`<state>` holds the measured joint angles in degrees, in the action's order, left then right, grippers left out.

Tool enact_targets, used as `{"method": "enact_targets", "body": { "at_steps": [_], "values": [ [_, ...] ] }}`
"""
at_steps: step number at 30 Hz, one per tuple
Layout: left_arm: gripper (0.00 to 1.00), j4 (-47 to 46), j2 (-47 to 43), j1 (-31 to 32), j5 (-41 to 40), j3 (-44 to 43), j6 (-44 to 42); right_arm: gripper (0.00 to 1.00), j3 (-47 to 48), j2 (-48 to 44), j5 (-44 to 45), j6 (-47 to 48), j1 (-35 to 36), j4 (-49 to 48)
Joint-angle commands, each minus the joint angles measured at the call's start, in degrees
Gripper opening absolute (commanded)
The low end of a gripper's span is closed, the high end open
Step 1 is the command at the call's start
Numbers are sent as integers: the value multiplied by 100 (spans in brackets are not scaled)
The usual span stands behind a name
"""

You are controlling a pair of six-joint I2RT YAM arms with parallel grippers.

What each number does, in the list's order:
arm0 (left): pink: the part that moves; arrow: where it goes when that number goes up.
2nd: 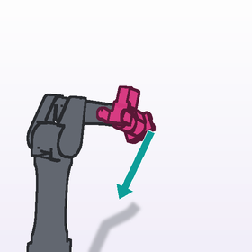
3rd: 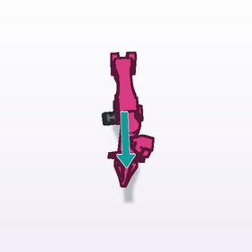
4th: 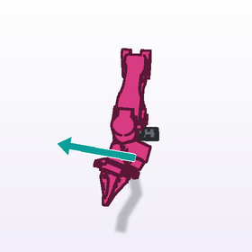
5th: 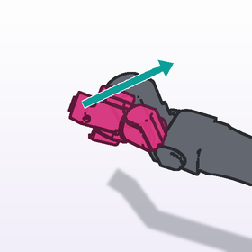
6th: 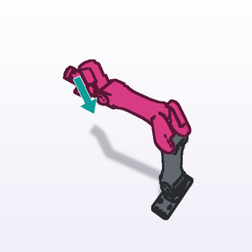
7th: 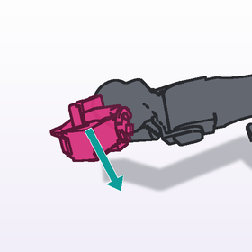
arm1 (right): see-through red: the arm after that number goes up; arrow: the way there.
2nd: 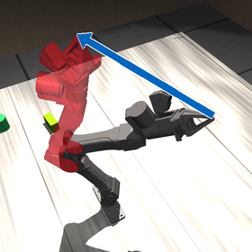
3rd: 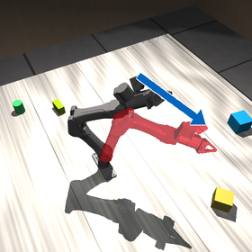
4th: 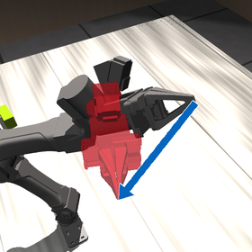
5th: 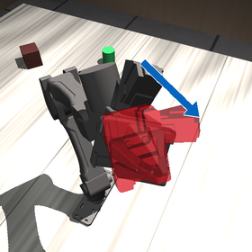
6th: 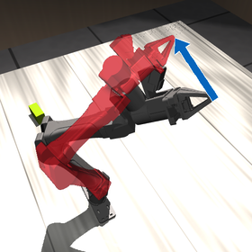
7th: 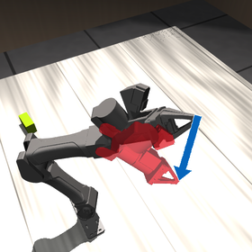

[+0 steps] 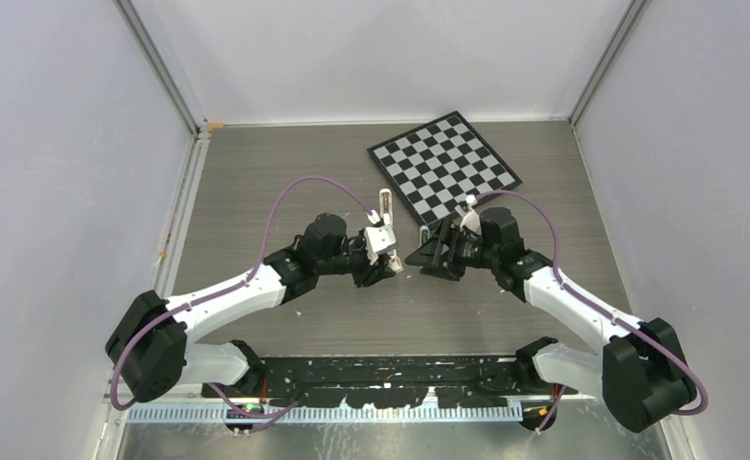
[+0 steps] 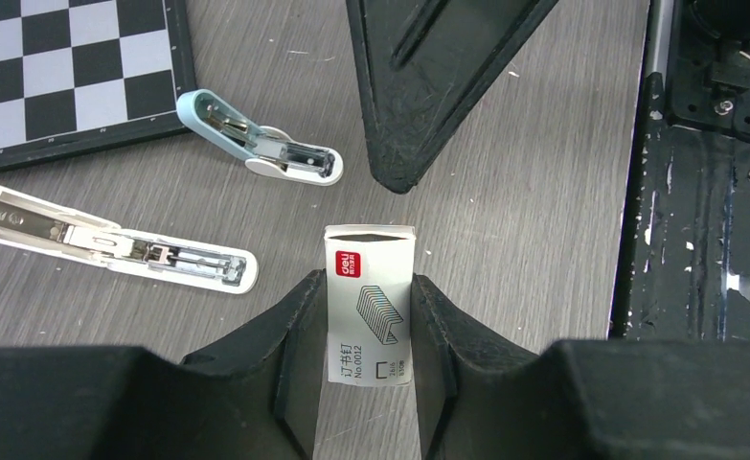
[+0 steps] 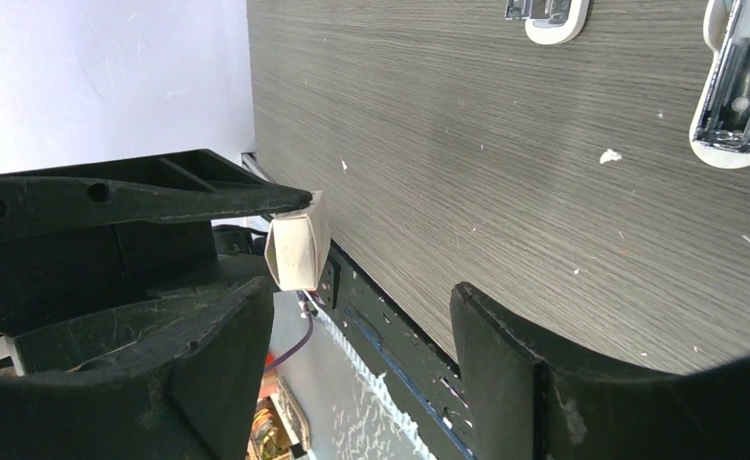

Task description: Load the staples into the stapler

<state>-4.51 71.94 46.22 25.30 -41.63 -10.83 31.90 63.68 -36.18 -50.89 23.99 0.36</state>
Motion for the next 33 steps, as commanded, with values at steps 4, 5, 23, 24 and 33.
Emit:
{"method": "enact_targets", "body": {
  "at_steps": [4, 5, 23, 24, 33],
  "values": [
    [36, -436, -162, -16, 274, 41, 78, 72, 53, 135, -166, 93, 1, -301],
    [36, -451, -163, -16, 288, 35, 76, 72, 49, 162, -184, 81, 1, -326],
    [36, -524, -205, -16, 396, -4, 115, 72, 46, 342, -158, -44, 234, -555],
    [36, -524, -205, -16, 389, -11, 116, 72, 45, 346, -148, -49, 253, -567],
    [36, -606, -210, -16, 433, -21, 125, 72, 9, 492, -45, -45, 416, -599]
  ]
}}
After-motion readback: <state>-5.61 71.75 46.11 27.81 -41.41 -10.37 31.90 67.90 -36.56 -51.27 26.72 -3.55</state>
